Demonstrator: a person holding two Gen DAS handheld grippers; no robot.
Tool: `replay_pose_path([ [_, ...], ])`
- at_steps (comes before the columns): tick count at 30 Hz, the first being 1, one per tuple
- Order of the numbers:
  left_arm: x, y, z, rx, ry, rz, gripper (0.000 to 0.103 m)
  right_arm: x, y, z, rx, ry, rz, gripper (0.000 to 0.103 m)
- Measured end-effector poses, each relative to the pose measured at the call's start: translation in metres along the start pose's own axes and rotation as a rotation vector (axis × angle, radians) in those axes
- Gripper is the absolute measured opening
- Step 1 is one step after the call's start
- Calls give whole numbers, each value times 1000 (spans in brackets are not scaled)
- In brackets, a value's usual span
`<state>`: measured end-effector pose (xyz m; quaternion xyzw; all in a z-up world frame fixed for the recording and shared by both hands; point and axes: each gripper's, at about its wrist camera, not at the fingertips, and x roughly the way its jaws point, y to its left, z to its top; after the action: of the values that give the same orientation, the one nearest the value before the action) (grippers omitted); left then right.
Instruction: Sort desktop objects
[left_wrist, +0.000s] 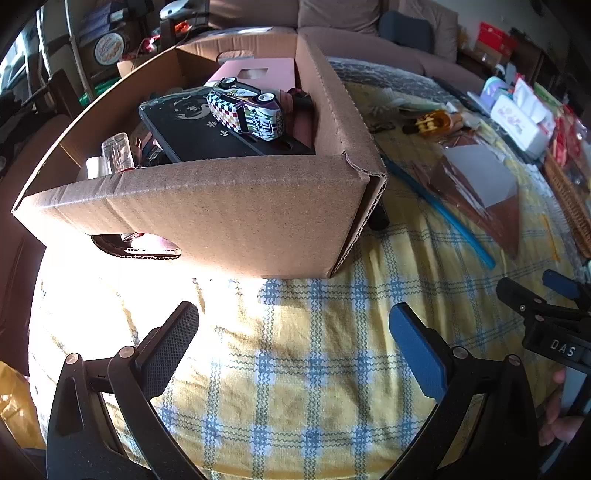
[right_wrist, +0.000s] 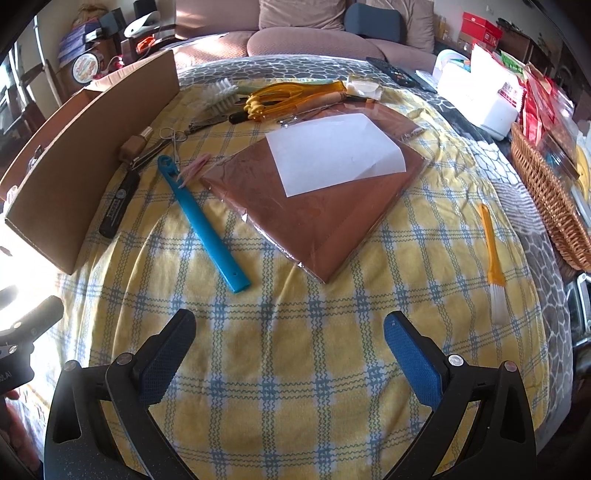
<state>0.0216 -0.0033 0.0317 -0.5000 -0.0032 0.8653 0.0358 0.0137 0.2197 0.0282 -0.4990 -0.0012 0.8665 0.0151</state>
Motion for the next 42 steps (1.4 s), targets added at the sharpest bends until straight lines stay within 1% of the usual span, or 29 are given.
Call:
replay_pose_path([
  [10, -15, -5, 5, 5, -19, 0, 103, -24, -6, 9, 2, -19, -12, 103],
  [18, -26, -4, 10, 12, -29, -1, 103, -36, 6, 13, -16, -35, -4, 103],
  [23, -35, 0, 17, 19, -50, -20, 103, -43, 9, 18, -22, -48, -1, 103],
  [29, -46, -7, 25, 42, -75, -34, 103, -49, 7, 25, -27, -59, 9, 103],
  [35, -52, -17, 35, 68, -90, -66, 103, -54, -18, 32, -4, -61, 5, 103],
  [42, -57, -44, 41, 122, -105, -95, 103, -62, -76, 37, 52, -66, -63, 103],
])
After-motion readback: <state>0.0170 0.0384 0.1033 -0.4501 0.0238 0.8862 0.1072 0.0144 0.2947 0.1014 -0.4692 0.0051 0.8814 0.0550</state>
